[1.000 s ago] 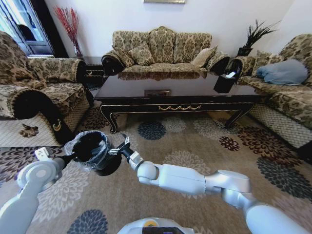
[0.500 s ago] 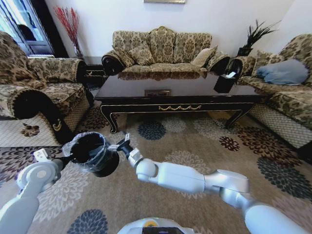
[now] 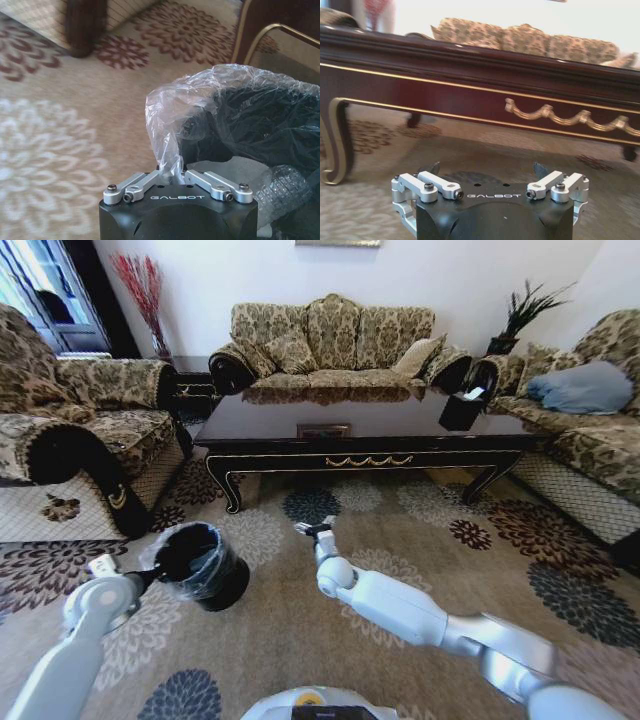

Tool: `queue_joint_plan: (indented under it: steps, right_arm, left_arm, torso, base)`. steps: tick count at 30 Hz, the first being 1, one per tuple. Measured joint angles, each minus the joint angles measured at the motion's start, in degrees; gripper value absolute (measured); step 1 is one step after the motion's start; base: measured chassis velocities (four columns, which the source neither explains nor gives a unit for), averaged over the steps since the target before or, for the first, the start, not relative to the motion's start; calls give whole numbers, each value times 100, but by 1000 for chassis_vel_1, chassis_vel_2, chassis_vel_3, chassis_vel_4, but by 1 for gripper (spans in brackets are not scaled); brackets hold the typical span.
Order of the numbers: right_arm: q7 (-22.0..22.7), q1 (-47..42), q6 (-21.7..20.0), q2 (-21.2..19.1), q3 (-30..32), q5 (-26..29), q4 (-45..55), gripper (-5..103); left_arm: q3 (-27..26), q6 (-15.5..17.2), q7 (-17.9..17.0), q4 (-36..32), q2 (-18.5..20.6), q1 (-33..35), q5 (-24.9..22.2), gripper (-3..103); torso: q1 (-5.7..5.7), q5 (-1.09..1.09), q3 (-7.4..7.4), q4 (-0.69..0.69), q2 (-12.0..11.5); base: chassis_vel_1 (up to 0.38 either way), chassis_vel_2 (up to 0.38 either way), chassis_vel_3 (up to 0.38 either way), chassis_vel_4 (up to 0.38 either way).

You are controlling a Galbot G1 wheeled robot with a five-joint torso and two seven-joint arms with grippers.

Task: Move to the front of the table and pick up the trash from the floor, then place it into the trash bin.

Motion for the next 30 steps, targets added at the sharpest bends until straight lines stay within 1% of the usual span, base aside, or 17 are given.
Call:
queue_joint_plan:
  steps: [1, 2, 3, 6, 8, 10, 12, 16, 20, 25, 29, 30]
  right_arm:
    - [12, -16, -8, -18, 30, 7, -12, 100]
    - [28, -55, -19, -76, 110, 14, -45, 100]
    - [28, -55, -19, -76, 110, 14, -45, 100]
    - [43, -111, -22, -187, 288, 15, -109, 100]
    - [48, -152, -27, -250, 411, 19, -131, 100]
    - [48, -171, -28, -270, 460, 19, -136, 100]
    - [48, -259, -32, -301, 634, 19, -145, 100]
    - [47, -358, -34, -314, 795, 6, -151, 100]
    - [35, -465, -34, -321, 952, -65, -198, 100]
    - [29, -554, -30, -297, 1090, -105, -239, 100]
    - [28, -629, -23, -271, 1171, -117, -238, 100]
    - [28, -644, -23, -267, 1183, -121, -233, 100]
  left_arm:
    - [105, -2, 0, 64, -30, -92, 22, 2]
    - [362, -4, -1, 212, -114, -288, 84, 2]
    - [362, -4, -1, 212, -114, -288, 84, 2]
    - [900, -5, -25, 509, -299, -606, 294, 2]
    - [1170, -5, -32, 582, -351, -716, 403, 2]
    - [1269, -5, -26, 615, -358, -754, 471, 2]
    - [1483, -17, -4, 747, -359, -829, 680, 2]
    - [1634, -18, 1, 833, -360, -843, 749, 2]
    - [1763, -16, 0, 837, -373, -835, 750, 2]
    - [1847, 2, -27, 696, -378, -730, 760, 2]
    - [1847, -48, 41, 663, -341, -558, 984, 2]
    - [1834, -76, 43, 661, -341, -527, 1044, -1]
  torso:
    - [0, 0, 0, 0, 0]
    - [0, 0, 0, -1, 0]
    - [0, 0, 0, -1, 0]
    - [0, -2, 1, 0, 0]
    - [0, -2, 1, 1, 0]
    - [0, -2, 0, 0, 0]
    - [0, -1, 0, 1, 0]
    - [0, -2, 0, 3, 0]
    - [0, -1, 0, 2, 0]
    - [0, -2, 0, 1, 0]
    - [-1, -2, -1, 0, 2]
    - [-1, -3, -1, 0, 2]
  base:
    - [0, 0, 0, 0]
    - [0, 0, 0, 0]
    - [0, 0, 0, 0]
    - [0, 0, 0, 0]
    - [0, 0, 0, 0]
    - [0, 0, 0, 0]
    - [0, 0, 0, 0]
    - [0, 0, 0, 0]
    - [0, 0, 0, 0]
    - [0, 0, 0, 0]
    - [0, 0, 0, 0]
    - [0, 0, 0, 0]
